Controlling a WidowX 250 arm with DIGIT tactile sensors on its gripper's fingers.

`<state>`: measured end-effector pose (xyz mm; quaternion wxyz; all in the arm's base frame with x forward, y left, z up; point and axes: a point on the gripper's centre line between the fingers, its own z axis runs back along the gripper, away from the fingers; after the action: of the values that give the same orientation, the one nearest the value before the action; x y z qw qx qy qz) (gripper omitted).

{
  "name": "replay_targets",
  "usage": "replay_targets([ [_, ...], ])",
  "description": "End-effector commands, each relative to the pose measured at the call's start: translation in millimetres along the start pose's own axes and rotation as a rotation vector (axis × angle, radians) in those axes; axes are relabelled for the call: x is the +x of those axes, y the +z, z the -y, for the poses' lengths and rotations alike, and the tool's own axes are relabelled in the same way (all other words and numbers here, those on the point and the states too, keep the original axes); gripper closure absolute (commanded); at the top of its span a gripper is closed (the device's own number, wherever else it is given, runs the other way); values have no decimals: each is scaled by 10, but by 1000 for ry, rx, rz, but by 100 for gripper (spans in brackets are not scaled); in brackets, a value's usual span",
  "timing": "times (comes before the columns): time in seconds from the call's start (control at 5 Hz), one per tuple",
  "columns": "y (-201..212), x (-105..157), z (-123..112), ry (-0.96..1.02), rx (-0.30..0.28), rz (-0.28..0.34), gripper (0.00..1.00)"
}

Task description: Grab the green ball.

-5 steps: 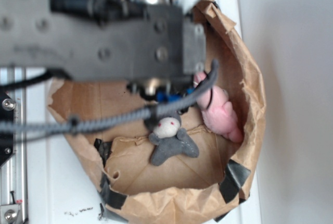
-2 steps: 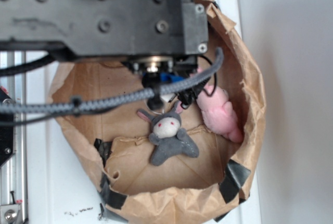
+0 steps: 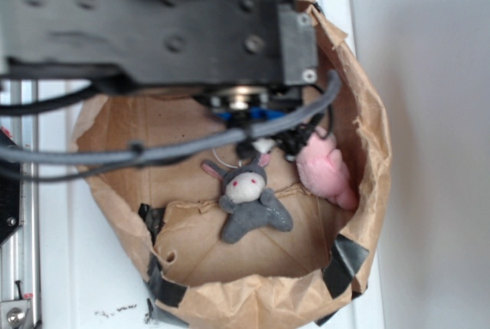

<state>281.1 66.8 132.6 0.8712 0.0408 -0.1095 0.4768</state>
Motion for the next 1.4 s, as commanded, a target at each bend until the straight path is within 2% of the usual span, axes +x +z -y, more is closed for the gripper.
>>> replay_targets([
  [0.0, -213, 106, -98, 251, -46, 13, 0],
  [0.2, -358, 160, -169, 310, -50, 77, 0],
  [0.4, -483, 276, -201, 349, -47, 109, 0],
  [0.6, -517, 389, -196, 365, 2, 119, 0],
  [0.8, -372, 530, -307, 401, 75, 112, 0],
  [1.0, -537, 560, -300, 405, 164, 179, 0],
  [1.2, -652, 492, -281, 387, 185, 226, 0],
])
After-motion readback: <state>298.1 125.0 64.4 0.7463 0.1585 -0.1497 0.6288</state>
